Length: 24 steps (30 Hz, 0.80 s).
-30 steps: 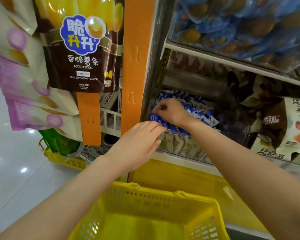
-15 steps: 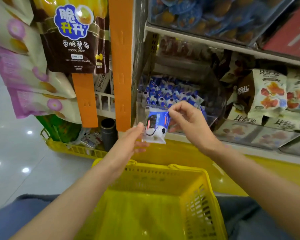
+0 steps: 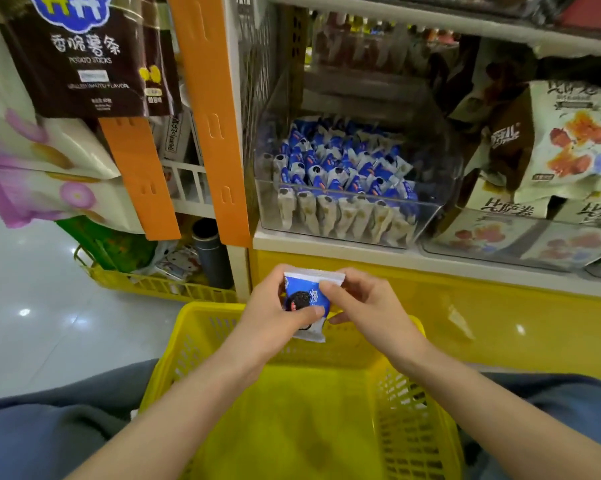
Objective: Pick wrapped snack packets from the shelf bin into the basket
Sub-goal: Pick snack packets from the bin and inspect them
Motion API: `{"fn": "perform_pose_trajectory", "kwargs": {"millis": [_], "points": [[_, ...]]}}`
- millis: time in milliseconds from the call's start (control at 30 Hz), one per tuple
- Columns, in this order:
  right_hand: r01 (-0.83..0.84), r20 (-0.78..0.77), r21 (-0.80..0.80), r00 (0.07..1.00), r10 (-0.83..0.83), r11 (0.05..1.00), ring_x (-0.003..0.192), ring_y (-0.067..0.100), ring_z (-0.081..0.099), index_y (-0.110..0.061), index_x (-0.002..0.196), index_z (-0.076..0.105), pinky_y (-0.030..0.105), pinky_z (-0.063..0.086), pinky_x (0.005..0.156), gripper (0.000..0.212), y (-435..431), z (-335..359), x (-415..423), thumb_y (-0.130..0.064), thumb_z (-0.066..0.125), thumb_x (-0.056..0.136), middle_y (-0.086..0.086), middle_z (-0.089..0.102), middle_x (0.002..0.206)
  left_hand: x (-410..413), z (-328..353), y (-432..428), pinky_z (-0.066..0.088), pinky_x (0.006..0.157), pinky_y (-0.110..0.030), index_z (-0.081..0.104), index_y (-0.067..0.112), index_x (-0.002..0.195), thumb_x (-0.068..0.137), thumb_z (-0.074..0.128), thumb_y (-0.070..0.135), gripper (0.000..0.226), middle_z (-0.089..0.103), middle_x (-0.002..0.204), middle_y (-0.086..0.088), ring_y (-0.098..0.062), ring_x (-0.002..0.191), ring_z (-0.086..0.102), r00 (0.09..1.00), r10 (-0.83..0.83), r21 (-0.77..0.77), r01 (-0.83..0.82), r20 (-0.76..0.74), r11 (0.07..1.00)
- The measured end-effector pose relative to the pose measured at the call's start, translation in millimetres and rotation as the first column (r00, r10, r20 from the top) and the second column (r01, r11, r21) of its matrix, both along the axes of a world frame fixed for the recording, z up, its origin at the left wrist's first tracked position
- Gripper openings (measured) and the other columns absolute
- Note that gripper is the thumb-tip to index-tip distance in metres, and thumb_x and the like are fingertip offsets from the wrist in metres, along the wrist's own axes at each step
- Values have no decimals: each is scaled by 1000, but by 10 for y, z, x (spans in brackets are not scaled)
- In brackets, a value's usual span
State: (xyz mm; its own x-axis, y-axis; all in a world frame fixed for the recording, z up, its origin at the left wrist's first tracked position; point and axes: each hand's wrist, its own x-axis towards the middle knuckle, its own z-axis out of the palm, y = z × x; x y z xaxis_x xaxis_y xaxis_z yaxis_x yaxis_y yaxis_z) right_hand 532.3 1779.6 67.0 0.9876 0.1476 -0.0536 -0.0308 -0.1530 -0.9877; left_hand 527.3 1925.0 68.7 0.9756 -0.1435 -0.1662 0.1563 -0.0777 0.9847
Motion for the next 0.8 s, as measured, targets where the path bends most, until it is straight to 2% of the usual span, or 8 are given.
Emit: {"fn": "perform_pose_trajectory", "kwargs": {"millis": [167,200,300,400,500,600,700,800], "points": [[34,58,-129,998,-27,991,64,13,54,-16,74,63,25,50,51,15,-50,-136,86,-18,59,89,16,61,70,15,-103,-45,50,59,-18,58,14,91,82,67,10,13,68,82,-5,-5,73,64,999,-15,-48,13,-42,999],[28,71,-148,997,-18,989,63,12,53,-18,74,63,25,49,50,15,-53,-162,84,-18,60,88,11,61,68,13,-105,-42,48,54,-15,58,16,85,86,62,17,4,67,79,-3,-4,69,64,998,-6,-55,3,-65,998],[14,131,-218,991,15,976,60,3,51,-27,75,61,18,44,52,16,-52,-234,52,-15,65,85,-10,61,68,33,-182,-3,40,47,-13,53,18,69,92,54,24,24,58,69,-4,-6,60,54,999,11,42,-9,-43,999],[53,239,-330,971,29,942,65,0,53,-28,74,63,8,37,58,16,-50,-275,-6,-15,70,80,-15,60,72,15,-210,19,38,50,-18,49,16,64,93,52,19,29,52,66,-6,-11,60,47,999,-5,88,10,-50,996],[102,415,-466,902,115,879,70,3,52,-21,79,67,10,37,59,3,-71,-258,-56,-22,68,82,-13,57,74,-5,-223,20,45,51,-18,49,16,63,93,52,19,30,54,60,1,-5,56,53,995,-26,37,30,-100,999],[176,570,-605,776,268,777,73,4,53,-14,83,68,14,40,61,11,-117,-254,-64,-24,64,84,-5,60,78,-25,-227,12,47,53,-17,51,17,64,93,52,22,30,58,56,9,-2,57,57,990,-33,2,34,-136,999],[109,481,-484,862,160,868,71,0,53,-19,81,68,10,39,61,4,-97,-246,-88,-21,66,84,-10,59,76,-56,-230,12,47,53,-15,54,17,70,92,53,24,23,61,63,7,-3,61,59,988,-34,-45,28,-151,999],[132,217,-253,973,-77,958,64,-1,56,-25,73,60,13,44,56,18,-72,-279,-78,-12,64,85,-12,60,72,-72,-247,18,50,61,-19,58,13,93,85,64,16,11,69,86,-1,-7,73,65,984,-38,-50,30,-174,998]]}}
